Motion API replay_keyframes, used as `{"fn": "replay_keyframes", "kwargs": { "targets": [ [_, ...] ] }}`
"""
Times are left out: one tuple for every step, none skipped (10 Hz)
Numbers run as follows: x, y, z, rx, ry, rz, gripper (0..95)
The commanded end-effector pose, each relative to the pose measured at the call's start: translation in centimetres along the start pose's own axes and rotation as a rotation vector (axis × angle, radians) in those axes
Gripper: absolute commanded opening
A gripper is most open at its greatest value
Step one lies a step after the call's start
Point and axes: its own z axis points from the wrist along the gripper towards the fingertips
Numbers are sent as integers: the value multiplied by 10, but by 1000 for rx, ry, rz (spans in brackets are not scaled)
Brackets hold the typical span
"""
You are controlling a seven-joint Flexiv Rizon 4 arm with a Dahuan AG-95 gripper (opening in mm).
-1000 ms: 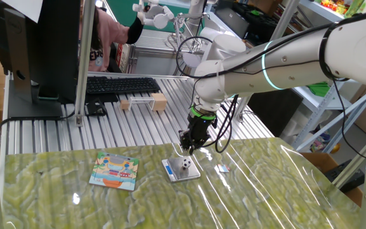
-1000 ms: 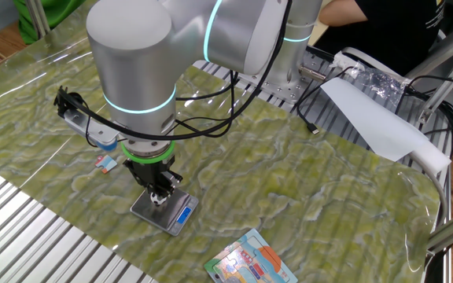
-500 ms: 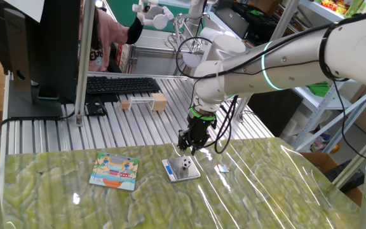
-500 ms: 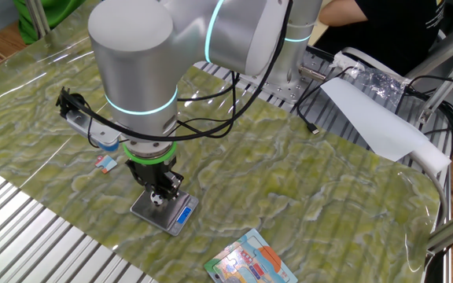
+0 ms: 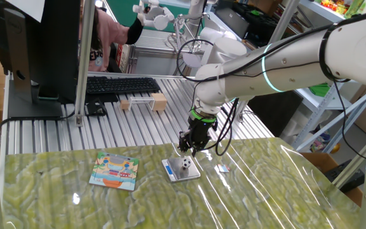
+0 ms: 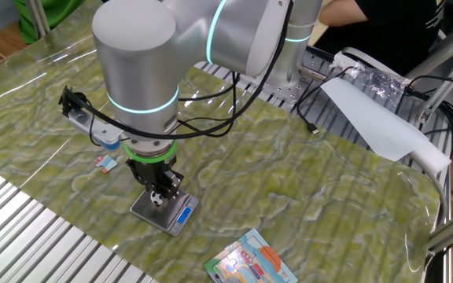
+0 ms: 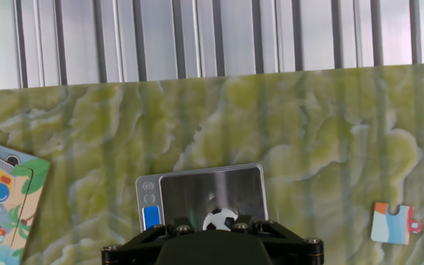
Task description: Remove the object from the scale
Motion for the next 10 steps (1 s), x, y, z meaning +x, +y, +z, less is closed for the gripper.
{"fn": "replay_keyframes", "kwargs": {
  "targets": [
    [0,0,2,1,2,1,380],
    [2,2,4,2,-2,6,380],
    [2,2,4,2,-5,12,380],
    [2,2,5,1,-5,10,380],
    [3,2,5,1,-5,9,380],
    [3,2,6,1,-5,7,380],
    [3,1,7,1,-5,7,380],
    [4,2,8,1,-7,8,380],
    [4,3,9,1,-8,10,380],
    [5,3,10,2,-10,15,380]
  ]
}}
